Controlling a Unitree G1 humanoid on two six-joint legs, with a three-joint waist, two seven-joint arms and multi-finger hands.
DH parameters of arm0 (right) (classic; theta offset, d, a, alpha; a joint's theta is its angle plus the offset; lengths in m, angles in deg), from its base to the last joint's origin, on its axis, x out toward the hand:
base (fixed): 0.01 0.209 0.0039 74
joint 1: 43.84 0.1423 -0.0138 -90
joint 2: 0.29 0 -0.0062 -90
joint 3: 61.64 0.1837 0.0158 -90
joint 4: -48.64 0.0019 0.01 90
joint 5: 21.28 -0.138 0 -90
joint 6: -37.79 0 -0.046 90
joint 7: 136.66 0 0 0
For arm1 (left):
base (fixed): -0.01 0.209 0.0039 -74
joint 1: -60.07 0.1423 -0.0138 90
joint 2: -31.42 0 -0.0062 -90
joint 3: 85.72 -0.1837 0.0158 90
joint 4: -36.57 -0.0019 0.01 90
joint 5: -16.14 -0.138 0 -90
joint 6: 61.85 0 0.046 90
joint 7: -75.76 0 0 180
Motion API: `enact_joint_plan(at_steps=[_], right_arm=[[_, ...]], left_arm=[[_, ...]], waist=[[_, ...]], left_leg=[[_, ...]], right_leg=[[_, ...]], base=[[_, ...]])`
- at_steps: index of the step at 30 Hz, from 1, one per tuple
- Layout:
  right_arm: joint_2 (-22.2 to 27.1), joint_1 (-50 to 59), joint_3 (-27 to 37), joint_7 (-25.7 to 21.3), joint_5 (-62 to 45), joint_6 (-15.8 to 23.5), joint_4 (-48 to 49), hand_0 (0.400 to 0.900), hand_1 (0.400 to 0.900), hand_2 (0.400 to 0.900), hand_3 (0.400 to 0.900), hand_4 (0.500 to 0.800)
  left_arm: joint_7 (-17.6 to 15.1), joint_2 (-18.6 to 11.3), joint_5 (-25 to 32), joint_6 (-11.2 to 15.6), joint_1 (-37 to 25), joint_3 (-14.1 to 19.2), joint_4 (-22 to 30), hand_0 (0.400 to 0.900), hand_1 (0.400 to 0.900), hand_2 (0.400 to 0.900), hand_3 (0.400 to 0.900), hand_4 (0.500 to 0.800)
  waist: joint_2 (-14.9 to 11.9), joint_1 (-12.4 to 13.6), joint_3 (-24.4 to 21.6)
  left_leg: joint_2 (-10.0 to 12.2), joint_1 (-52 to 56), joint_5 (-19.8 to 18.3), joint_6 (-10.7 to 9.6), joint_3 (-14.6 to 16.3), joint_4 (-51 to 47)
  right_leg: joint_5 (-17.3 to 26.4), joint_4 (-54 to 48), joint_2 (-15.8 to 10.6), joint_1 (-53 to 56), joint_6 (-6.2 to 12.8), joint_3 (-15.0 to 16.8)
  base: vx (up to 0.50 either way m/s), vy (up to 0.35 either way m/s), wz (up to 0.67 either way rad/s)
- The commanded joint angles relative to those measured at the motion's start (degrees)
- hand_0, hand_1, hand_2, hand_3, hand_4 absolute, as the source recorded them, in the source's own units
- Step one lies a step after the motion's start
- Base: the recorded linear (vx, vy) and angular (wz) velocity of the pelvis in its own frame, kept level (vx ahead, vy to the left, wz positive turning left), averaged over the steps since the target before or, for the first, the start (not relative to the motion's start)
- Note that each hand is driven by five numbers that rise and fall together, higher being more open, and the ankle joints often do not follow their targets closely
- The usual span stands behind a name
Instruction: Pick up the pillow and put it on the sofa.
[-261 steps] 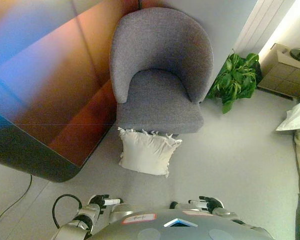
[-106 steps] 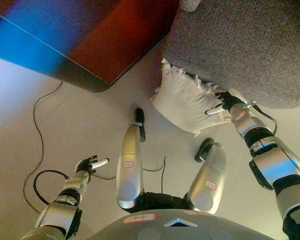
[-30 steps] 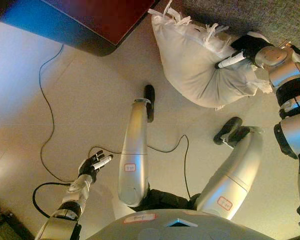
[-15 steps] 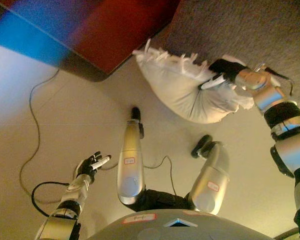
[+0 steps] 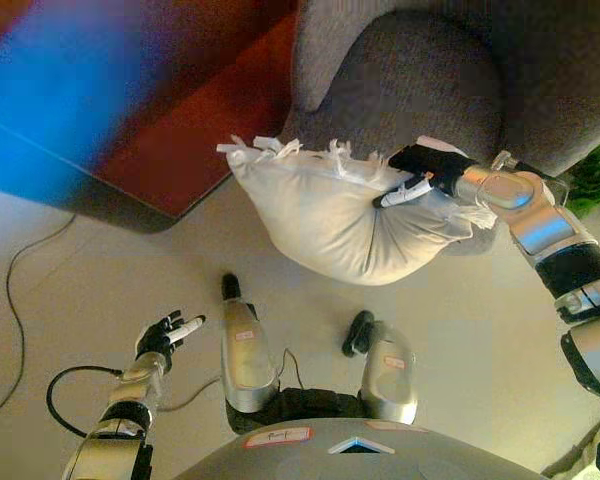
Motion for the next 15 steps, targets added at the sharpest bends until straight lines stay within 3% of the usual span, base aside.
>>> enact_joint_plan(at_steps=[1, 5, 7, 10, 11, 13, 14, 15], right_arm=[[3.7, 4.4, 8.8, -0.8, -8.4, 4.9, 3.6, 0.400, 0.400, 0.400, 0.400, 0.500], [5.8, 5.8, 8.2, -0.4, -10.1, 3.8, 3.6, 0.400, 0.400, 0.400, 0.400, 0.500], [6.5, 6.3, 8.6, -0.2, -11.0, 2.7, 2.7, 0.400, 0.400, 0.400, 0.400, 0.500], [7.8, 4.8, 10.6, -0.5, -11.6, 1.7, 1.3, 0.400, 0.400, 0.400, 0.400, 0.500], [8.3, 4.2, 11.3, -0.4, -12.0, 1.4, 0.9, 0.400, 0.400, 0.400, 0.400, 0.500], [9.5, 4.3, 12.1, -0.2, -12.3, 1.2, -1.0, 0.400, 0.400, 0.400, 0.400, 0.500], [9.6, 5.3, 11.6, 0.3, -12.0, 2.4, -3.5, 0.400, 0.400, 0.400, 0.400, 0.500], [8.8, 6.3, 11.4, 1.0, -12.6, 4.2, -6.2, 0.400, 0.400, 0.400, 0.400, 0.500]], left_arm=[[-2.0, -2.5, -3.2, 0.0, 4.4, -3.9, -4.0, 0.900, 0.900, 0.900, 0.900, 0.800], [-0.9, -1.4, -3.2, 1.0, 6.4, -2.5, -6.9, 0.900, 0.900, 0.900, 0.900, 0.800], [-0.1, -1.3, -4.3, 1.6, 6.7, -2.1, -8.4, 0.900, 0.900, 0.900, 0.900, 0.800], [0.1, -1.1, -6.1, 2.2, 6.2, -3.1, -9.7, 0.900, 0.900, 0.900, 0.900, 0.800], [0.0, -1.0, -6.7, 2.5, 6.2, -3.2, -9.8, 0.900, 0.900, 0.900, 0.900, 0.800], [0.0, -1.3, -7.6, 3.0, 5.7, -3.5, -10.0, 0.900, 0.900, 0.900, 0.900, 0.800], [0.1, -1.4, -8.1, 2.7, 5.2, -3.0, -10.0, 0.900, 0.900, 0.900, 0.900, 0.800], [0.0, -1.4, -8.0, 2.8, 4.8, -2.7, -10.5, 0.900, 0.900, 0.900, 0.900, 0.800]], waist=[[-3.6, 1.1, -10.2], [-4.8, 3.0, -11.6], [-4.2, 3.6, -12.8], [-3.0, 4.7, -14.2], [-3.4, 5.1, -14.4], [-3.7, 6.2, -15.1], [-4.5, 6.6, -15.4], [-5.1, 6.9, -15.3]], left_leg=[[2.9, 3.1, 10.8, 1.1, -3.0, 1.2], [-1.4, 1.9, 9.7, 2.4, -5.1, 3.2], [-3.4, 1.9, 9.9, 1.1, -3.2, 0.4], [-7.8, -1.7, 13.5, 0.8, 0.6, -5.7], [-9.2, -3.4, 14.2, -0.2, 1.2, -5.9], [-10.7, -7.4, 15.3, -0.1, 2.9, -5.0], [-12.7, -6.7, 10.6, 2.3, 3.7, -5.9], [-14.7, -5.4, 5.5, 4.7, 2.4, -5.5]], right_leg=[[3.9, -8.1, 3.2, 5.9, -4.83, 1.5], [4.5, -13.7, 4.3, 11.4, -5.24, -0.7], [3.4, -15.1, 5.4, 13.7, -4.80, -2.5], [2.9, -17.4, 7.4, 17.9, -4.87, -5.1], [1.1, -17.5, 7.9, 19.8, -4.87, -5.0], [-0.7, -17.7, 8.7, 22.2, -5.23, -5.8], [-0.7, -17.0, 7.9, 22.1, -4.87, -5.5], [-0.7, -15.2, 6.6, 21.6, -4.47, -4.7]], base=[[0.20, -0.303, -0.08], [0.27, -0.131, -0.21], [0.41, 0.004, 0.12], [0.48, 0.032, 0.25], [0.53, -0.003, 0.17], [0.46, 0.032, 0.05], [0.40, 0.140, -0.28], [0.42, 0.200, -0.43]])
